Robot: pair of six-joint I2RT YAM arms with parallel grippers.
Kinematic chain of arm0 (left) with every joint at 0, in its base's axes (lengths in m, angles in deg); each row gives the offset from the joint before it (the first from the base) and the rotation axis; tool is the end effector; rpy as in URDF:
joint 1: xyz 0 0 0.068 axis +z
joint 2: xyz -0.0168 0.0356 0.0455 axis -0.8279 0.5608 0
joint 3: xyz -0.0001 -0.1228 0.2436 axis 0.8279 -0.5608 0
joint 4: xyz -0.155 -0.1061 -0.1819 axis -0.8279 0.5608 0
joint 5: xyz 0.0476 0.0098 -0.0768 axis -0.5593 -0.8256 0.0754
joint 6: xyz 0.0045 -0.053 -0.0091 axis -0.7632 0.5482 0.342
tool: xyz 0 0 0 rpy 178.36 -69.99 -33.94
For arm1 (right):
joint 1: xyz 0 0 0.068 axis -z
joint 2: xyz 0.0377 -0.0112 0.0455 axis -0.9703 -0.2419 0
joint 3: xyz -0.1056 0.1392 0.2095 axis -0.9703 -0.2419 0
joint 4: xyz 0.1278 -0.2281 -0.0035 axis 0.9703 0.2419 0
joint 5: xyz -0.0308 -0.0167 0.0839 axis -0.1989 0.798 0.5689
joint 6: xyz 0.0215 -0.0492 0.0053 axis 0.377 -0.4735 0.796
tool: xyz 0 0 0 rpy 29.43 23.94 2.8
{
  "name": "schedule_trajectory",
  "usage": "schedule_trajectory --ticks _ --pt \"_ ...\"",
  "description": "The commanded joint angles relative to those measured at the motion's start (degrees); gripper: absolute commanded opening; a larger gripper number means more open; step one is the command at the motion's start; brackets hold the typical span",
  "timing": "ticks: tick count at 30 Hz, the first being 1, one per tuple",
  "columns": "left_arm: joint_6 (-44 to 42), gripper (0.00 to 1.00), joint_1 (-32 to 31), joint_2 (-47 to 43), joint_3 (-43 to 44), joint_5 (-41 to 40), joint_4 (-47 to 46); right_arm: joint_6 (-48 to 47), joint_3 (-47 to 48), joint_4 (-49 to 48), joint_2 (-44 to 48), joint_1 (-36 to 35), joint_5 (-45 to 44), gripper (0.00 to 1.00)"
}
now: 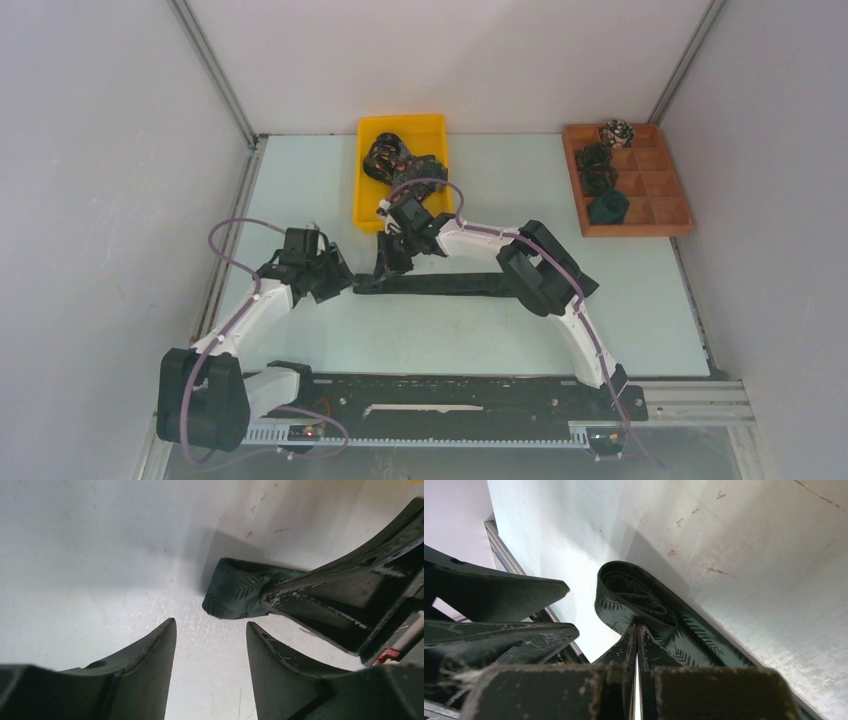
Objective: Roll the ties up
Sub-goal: Roll the tie at the center of the board.
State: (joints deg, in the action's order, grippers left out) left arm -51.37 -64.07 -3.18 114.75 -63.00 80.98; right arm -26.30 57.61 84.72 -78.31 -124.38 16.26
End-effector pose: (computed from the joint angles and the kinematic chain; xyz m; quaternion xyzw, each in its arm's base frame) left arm 0.2037 -0.0337 0.1898 -0.2025 0.9365 -0.1564 0.2399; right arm 0.3148 0.3817 0.1406 -0.1444 0.8992 0.4092 0.0563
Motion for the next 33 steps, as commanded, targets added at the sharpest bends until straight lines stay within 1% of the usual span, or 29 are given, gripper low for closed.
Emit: schedule_trajectory --ticks 1,5,17,22,28,33 --pt "0.5 0.58 0.8 0.8 -0.6 -0.5 -6.2 -0.8 -1.3 -1.5 0.5 0.3 -0.3 0.0" --pt "0.7 0.56 0.8 2.9 -1.4 0.8 -10.0 -1.1 -2.8 -2.1 1.2 0.7 -0.4 0.0" --pt "-0.3 0.53 0.8 6.8 -1.8 3.4 -13.6 -0.9 -6.4 -4.6 1.2 2.0 0.4 0.0" --pt "0.3 0.51 0.8 8.4 -2.1 5.2 -14.9 -0.8 -7.4 -5.4 1.4 2.2 0.6 0.0" --pt "0.8 0.5 0.8 9.3 -2.8 7.2 -16.0 -0.6 -8.5 -6.0 1.9 2.5 0.4 0.0" --pt "1.7 0.46 0.8 10.3 -3.7 9.0 -18.1 -0.5 -8.6 -6.3 2.1 2.6 0.3 0.0"
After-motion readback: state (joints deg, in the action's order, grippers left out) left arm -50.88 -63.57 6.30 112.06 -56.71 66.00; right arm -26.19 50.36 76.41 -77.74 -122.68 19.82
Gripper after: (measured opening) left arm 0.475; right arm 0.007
